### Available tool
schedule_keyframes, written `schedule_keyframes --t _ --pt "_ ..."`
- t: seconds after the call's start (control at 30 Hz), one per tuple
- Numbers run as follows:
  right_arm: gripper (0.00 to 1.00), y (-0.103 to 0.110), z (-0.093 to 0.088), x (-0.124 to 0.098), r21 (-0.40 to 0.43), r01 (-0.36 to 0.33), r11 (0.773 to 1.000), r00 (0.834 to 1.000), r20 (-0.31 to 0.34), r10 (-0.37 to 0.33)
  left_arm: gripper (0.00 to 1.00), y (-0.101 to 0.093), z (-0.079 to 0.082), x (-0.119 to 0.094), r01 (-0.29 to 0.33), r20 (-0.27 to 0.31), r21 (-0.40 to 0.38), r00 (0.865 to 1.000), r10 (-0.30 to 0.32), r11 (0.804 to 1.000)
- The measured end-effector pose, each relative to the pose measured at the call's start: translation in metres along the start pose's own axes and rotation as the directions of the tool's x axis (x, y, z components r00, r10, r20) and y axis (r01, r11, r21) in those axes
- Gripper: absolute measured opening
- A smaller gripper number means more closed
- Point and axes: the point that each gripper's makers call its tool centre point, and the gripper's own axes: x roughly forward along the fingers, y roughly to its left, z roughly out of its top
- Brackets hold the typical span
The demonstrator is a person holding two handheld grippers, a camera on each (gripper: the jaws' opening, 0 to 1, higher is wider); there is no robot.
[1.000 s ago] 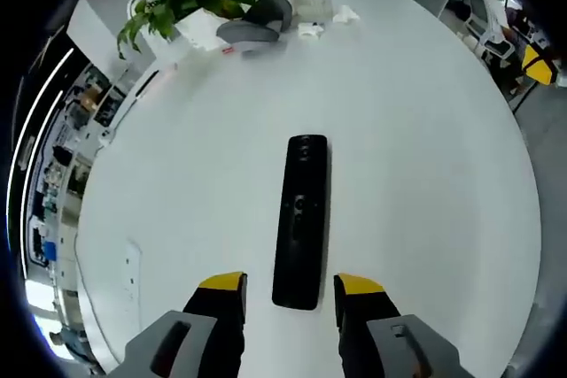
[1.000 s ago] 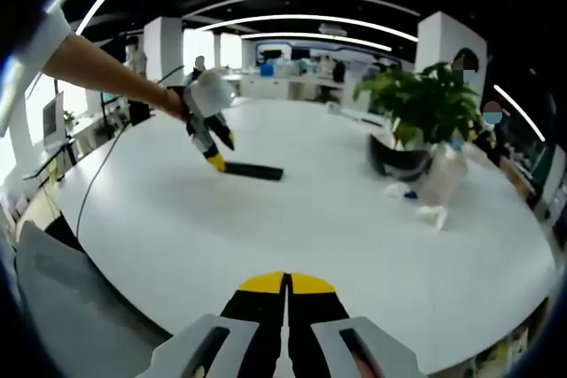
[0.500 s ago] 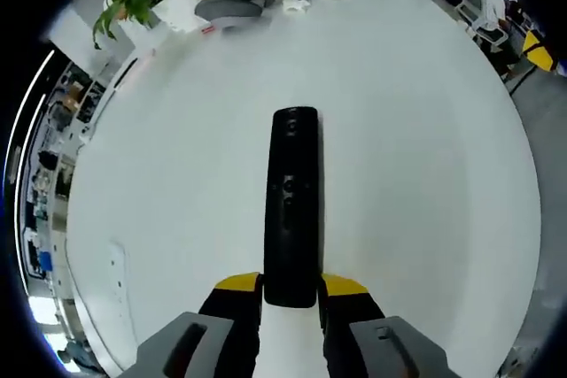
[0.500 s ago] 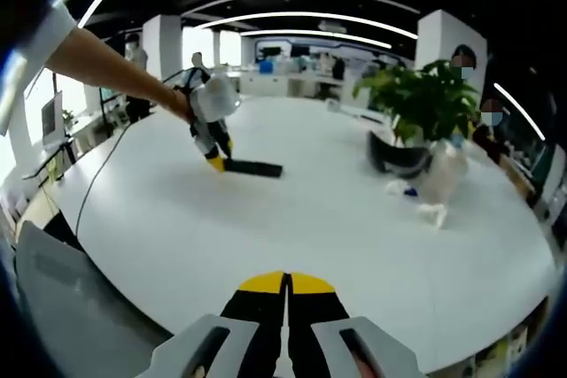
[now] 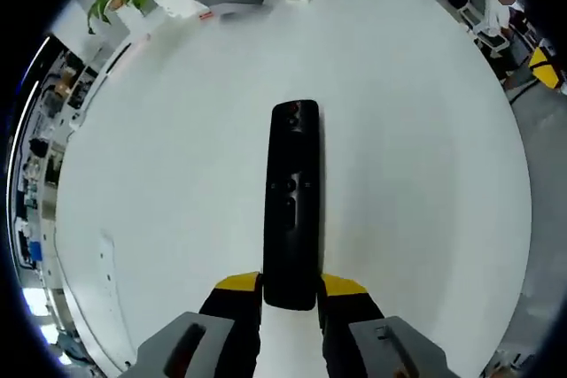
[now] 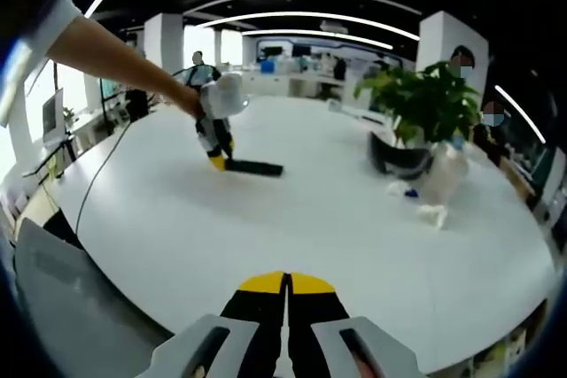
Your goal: Press the specified remote control buttons in sequence, fully releasing each button before pressing the next.
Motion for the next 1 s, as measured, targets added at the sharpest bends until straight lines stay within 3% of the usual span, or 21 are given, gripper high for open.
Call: schedule_keyframes --t 0.47,0.67,0.9,1.0 --pt "0.00 -0.002 0.001 0.000 -0.003 0.005 1.000 1.000 0.004 -0.005 0.23 -0.006 0.000 -0.001 -0.018 -0.034 -0.041 0.999 0.016 0.999" --pt "0.00 -0.005 0.003 -0.003 0.016 0.007 1.000 1.000 0.026 -0.007 0.22 -0.008 0.001 -0.002 -0.052 -0.057 -0.056 0.997 0.049 0.997" --pt "0.00 -0.004 0.004 -0.004 0.009 0.004 1.000 0.999 0.034 -0.004 0.21 -0.016 0.000 -0.004 -0.087 -0.111 0.058 0.989 0.093 0.995" --pt "0.00 -0.003 0.005 -0.005 0.014 0.000 1.000 0.999 0.038 -0.001 0.21 -0.021 -0.001 -0.004 -0.078 -0.118 0.049 0.990 0.083 0.996"
